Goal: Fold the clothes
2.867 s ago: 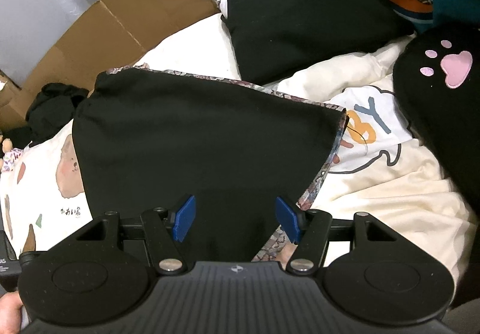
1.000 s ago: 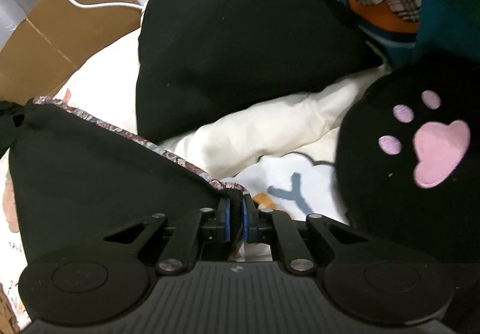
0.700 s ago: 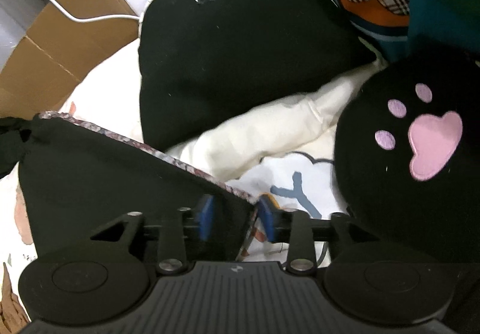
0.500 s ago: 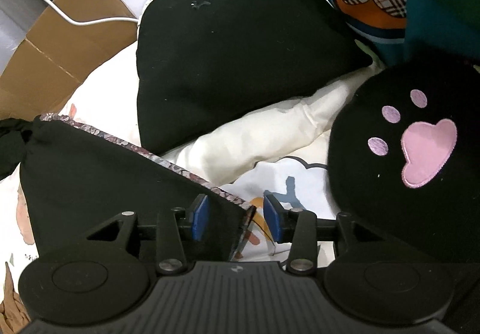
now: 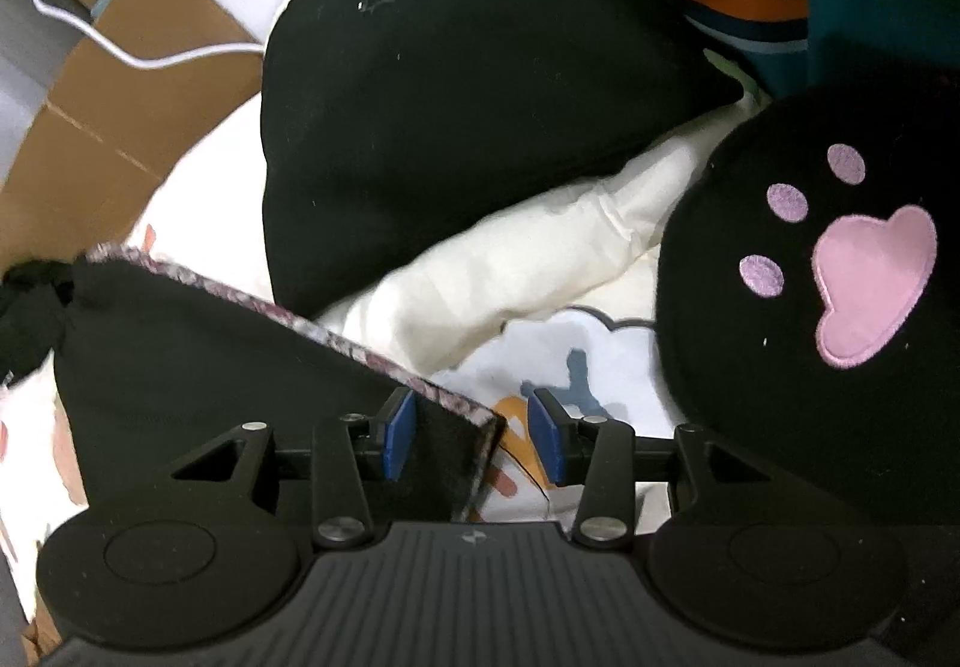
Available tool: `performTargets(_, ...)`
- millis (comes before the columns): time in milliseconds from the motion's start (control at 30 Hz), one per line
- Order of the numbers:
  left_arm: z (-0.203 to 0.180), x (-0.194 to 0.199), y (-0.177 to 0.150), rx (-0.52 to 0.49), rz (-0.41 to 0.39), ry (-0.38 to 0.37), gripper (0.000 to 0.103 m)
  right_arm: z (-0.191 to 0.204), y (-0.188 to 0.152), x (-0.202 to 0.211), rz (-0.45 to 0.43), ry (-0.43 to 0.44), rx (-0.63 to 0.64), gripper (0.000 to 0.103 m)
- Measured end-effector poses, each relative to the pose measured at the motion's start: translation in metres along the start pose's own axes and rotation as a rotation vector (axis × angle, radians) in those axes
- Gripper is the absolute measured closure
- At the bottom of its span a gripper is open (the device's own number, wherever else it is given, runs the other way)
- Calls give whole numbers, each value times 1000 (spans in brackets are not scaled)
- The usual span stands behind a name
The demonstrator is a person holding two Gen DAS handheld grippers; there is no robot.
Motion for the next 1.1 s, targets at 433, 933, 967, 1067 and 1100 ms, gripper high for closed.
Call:
performTargets(433, 3, -8, 4, 13, -25, -130, 85, 12, 16, -14, 74, 21, 162, 56)
performTargets(933, 17, -11, 6, 62, -38, -186, 83, 42, 28, -41, 222, -79, 426, 56)
performTargets(967, 18, -11, 6, 66, -42, -191, 83, 42, 29, -43, 230, -77, 428, 56)
performTargets(1067, 21, -13, 6, 77, -48, -204, 83, 43, 30, -52, 273, -53, 435, 56)
performTargets(1100, 22, -13, 6, 80, -49, -208, 83, 44, 30, -56, 286, -30, 436, 55)
Point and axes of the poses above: each gripper's, at about its wrist camera, not at the fingertips, and x roughly against the way its jaws point, z to its left, y to its top, the point moved 4 cm from there along -x, roughly the way its jaws point, and after that the axes turned 15 degrees about z, right-handed, at the moved point
